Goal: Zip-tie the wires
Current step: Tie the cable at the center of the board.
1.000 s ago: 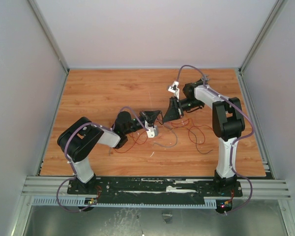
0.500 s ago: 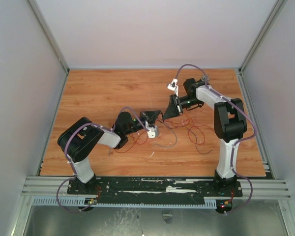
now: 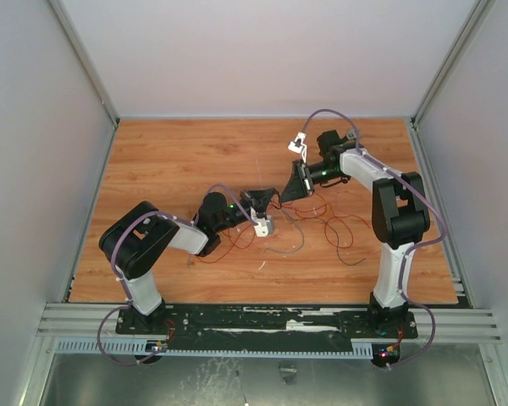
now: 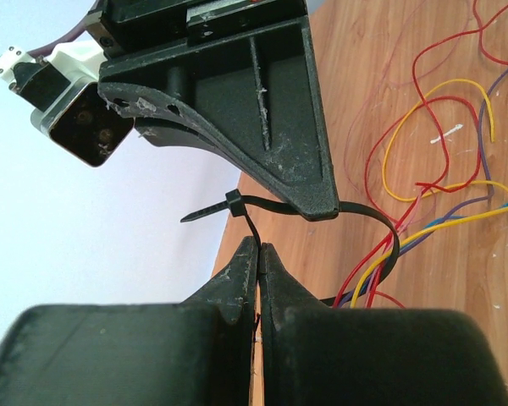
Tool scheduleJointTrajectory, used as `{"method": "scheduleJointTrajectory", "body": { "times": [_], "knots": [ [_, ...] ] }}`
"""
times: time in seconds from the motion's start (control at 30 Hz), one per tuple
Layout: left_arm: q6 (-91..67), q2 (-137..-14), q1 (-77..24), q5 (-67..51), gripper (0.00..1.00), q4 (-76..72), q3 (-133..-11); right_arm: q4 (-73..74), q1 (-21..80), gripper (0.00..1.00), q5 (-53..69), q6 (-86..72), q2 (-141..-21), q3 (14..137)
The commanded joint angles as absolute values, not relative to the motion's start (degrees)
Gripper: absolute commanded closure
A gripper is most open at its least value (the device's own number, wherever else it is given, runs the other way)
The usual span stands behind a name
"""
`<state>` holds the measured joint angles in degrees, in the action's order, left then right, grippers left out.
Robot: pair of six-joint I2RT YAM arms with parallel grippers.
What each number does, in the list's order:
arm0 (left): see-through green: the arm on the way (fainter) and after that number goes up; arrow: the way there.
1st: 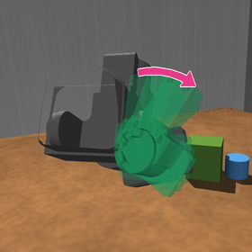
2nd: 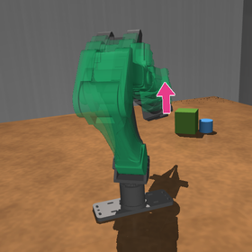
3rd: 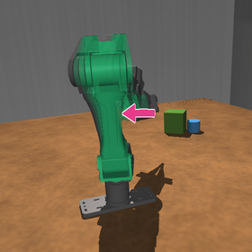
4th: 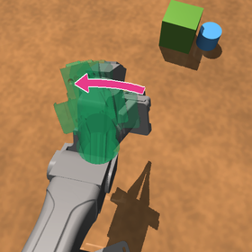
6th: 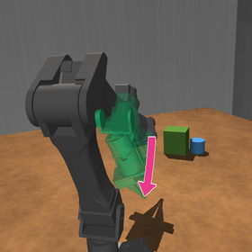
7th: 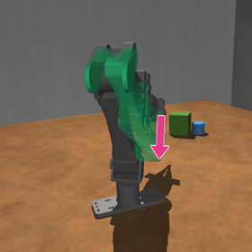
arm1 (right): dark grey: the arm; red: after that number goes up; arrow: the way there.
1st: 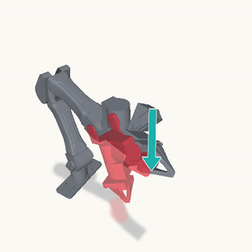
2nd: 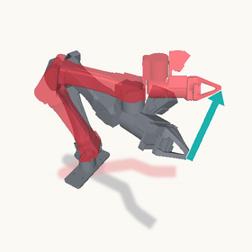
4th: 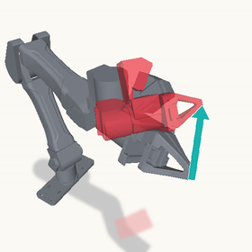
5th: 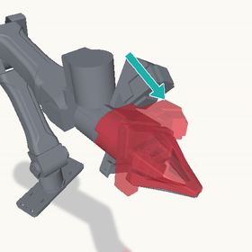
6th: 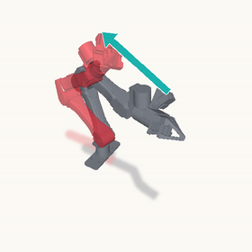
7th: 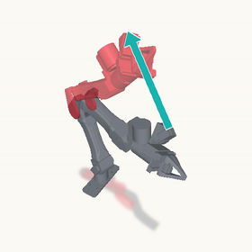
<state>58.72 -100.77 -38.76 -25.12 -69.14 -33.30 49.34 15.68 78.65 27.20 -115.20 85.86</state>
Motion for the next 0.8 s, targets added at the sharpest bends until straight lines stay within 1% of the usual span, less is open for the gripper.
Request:
{"method": "scheduleJointTrajectory", "body": {
  "times": [0.0,0.3,0.77],
  "knots": [
    [59.3,-101.91,-39.73,-25.65,1.0,-71.65,-32.87,49.44,15.47,1.0,79.14,29.7,-112.41,85.16],
    [59.92,-102.65,-39.73,-25.04,1.0,-71.89,-32.7,53.81,15.65,1.0,80.93,34.3,-110.94,84.2],
    [61.43,-102.12,-40.4,-25.02,1.0,-71.98,-32.1,45.84,15.61,1.0,79.67,26.11,-109.05,82.5]
  ]
}}
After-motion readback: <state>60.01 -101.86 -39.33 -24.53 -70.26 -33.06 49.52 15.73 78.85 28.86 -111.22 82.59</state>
